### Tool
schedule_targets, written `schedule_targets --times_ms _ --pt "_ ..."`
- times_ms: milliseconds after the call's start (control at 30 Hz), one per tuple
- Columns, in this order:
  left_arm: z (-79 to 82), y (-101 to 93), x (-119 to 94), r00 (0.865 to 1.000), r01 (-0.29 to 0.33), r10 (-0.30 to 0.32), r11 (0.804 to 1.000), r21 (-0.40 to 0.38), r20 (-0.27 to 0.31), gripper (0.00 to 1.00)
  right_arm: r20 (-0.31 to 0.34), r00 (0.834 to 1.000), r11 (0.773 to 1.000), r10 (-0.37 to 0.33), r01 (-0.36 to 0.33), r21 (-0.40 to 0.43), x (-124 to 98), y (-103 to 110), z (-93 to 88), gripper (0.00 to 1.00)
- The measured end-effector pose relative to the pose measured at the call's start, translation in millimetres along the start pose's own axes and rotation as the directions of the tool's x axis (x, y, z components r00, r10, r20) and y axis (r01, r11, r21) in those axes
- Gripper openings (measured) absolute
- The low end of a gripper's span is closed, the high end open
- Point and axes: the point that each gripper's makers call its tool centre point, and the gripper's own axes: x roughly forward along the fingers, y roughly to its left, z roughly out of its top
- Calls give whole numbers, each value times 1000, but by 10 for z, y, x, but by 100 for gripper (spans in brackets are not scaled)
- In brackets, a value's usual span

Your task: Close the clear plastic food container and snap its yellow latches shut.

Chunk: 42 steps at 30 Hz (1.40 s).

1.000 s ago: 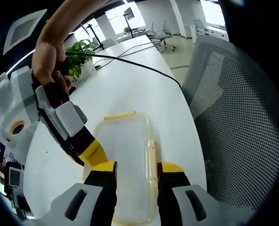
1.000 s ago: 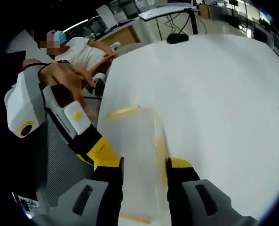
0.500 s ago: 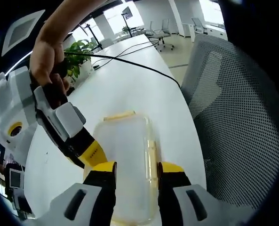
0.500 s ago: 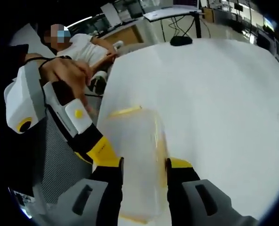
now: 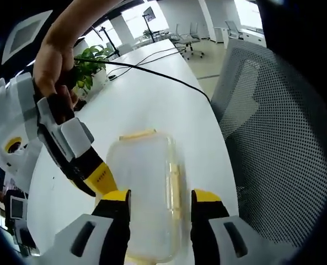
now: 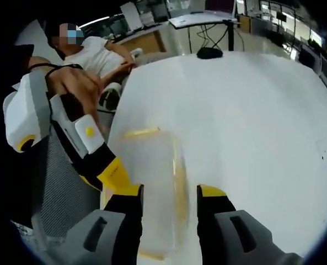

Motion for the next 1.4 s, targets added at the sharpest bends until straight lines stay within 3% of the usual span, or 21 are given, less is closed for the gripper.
schedule_targets --times_ms 467,867,1400 --pt "-135 87 -154 1000 -26 25 991 -134 -4 42 58 996 998 -67 67 13 -229 -89 -15 41" --pt "-229 288 -299 997 -64 71 950 -306 11 52 90 988 992 -127 126 23 -438 -67 -117 47" --pt "-348 416 -408 993 -96 114 904 -417 20 63 151 966 976 -211 200 83 -624 16 -289 55"
